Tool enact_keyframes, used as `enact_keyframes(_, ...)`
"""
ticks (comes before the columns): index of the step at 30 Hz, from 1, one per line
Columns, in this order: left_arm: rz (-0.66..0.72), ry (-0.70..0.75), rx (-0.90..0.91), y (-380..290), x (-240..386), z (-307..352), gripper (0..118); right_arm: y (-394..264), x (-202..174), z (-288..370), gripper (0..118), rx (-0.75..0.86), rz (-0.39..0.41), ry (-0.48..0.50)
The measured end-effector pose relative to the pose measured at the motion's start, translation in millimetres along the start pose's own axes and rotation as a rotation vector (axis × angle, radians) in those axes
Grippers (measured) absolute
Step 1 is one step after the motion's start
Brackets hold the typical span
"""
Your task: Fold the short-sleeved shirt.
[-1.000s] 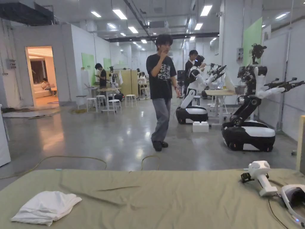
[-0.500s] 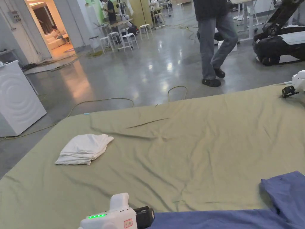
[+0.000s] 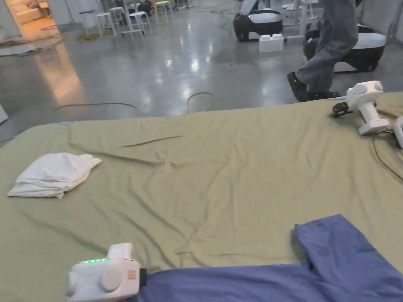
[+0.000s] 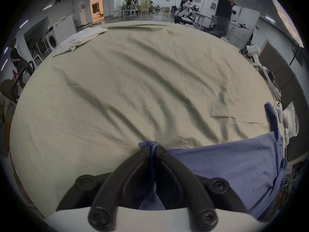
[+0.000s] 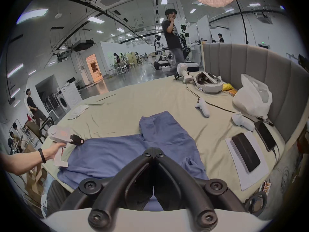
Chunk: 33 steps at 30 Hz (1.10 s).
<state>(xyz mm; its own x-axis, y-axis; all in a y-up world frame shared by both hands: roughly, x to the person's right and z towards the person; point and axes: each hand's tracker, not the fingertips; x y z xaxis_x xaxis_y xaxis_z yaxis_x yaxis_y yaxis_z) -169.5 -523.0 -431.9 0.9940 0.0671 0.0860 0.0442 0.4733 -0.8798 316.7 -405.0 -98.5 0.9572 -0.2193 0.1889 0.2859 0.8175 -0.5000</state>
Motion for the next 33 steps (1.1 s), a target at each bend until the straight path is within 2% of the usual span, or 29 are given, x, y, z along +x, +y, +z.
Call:
enact_keyframes(1,-0.006,0.007,-0.01,3,-2,0,8,10,7,-16,1,-0.035,0.013,0.009)
enact_keyframes(2,-0.012,0.0,-0.03,7,-4,0,8,20,13,-35,20,-0.085,0.031,0.012)
enact_keyframes(4,-0.015,-0.012,-0.048,12,-7,1,8,35,31,-77,74,-0.168,0.014,0.001)
enact_keyframes(5,0.017,-0.063,-0.089,10,-8,-1,8,39,41,-99,79,-0.17,0.0,-0.011)
enact_keyframes(7,0.011,-0.059,-0.087,7,-1,6,8,48,59,-142,78,-0.235,-0.036,-0.027)
enact_keyframes(12,-0.012,-0.045,-0.061,-1,4,10,8,41,96,-251,77,-0.474,-0.081,-0.177)
enact_keyframes(13,-0.01,-0.034,-0.039,-5,4,12,8,32,102,-265,73,-0.524,-0.124,-0.168)
enact_keyframes(14,-0.012,-0.034,-0.023,-10,5,13,8,22,102,-274,64,-0.571,-0.156,-0.163)
enact_keyframes(15,-0.019,-0.034,-0.014,-10,4,13,8,15,94,-274,63,-0.554,-0.094,-0.221)
enact_keyframes(16,-0.02,-0.033,-0.013,-9,5,13,8,17,85,-266,61,-0.492,-0.009,-0.209)
enact_keyframes(17,-0.028,-0.024,-0.012,-8,6,13,8,20,77,-264,49,-0.499,0.049,-0.232)
enact_keyframes(19,-0.036,-0.018,-0.018,-4,8,14,6,24,71,-264,11,-0.52,0.081,-0.239)
enact_keyframes(20,-0.048,-0.008,-0.016,-4,11,16,6,29,72,-264,2,-0.531,0.085,-0.245)
enact_keyframes(21,-0.06,0.001,-0.01,-4,13,19,6,33,74,-261,2,-0.546,0.041,-0.187)
enact_keyframes(23,-0.05,-0.024,0.013,-5,9,38,5,43,76,-240,2,-0.513,-0.002,-0.169)
enact_keyframes(25,-0.009,-0.15,0.088,-19,-6,71,5,46,70,-205,2,-0.42,0.025,-0.136)
enact_keyframes(29,0.031,-0.22,0.215,-77,-42,143,5,26,58,-115,2,-0.317,0.073,-0.107)
enact_keyframes(31,0.07,-0.234,0.211,-114,-60,169,5,3,63,-78,2,-0.295,0.07,-0.107)
enact_keyframes(33,0.11,-0.277,0.2,-151,-78,187,5,-23,68,-42,2,-0.282,0.035,-0.094)
